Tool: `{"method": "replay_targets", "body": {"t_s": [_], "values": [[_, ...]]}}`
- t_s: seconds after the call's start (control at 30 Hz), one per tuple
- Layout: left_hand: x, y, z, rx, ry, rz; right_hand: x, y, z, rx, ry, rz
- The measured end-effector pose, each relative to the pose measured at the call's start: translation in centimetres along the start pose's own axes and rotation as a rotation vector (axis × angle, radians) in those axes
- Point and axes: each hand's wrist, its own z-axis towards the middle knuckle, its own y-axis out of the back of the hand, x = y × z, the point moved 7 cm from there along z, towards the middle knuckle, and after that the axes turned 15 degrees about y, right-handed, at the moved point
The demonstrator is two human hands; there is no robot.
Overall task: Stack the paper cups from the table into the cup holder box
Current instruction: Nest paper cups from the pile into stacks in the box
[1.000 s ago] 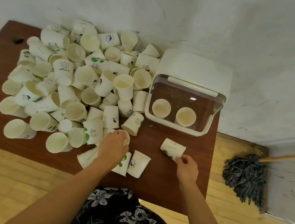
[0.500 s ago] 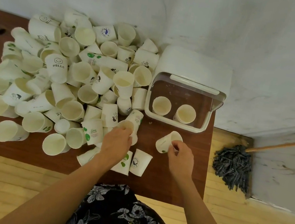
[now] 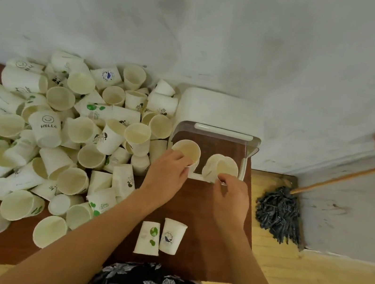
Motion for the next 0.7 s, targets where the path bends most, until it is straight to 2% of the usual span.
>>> {"method": "replay_targets", "body": {"t_s": [0.23, 0.5, 0.7], "values": [[0.6, -3.3, 3.0, 0.049, 0.077, 0.065, -1.9, 0.1, 3.4, 0.057, 0.093, -0.044], [2.3, -7.0, 3.9, 0.159, 0.152, 0.129, -4.3, -3.0, 5.7, 0.261, 0.104, -0.094], [1.9, -6.7, 3.5, 0.115, 0.133, 0.047, -4.5, -3.0, 5.0, 0.189, 0.121, -0.025]]}}
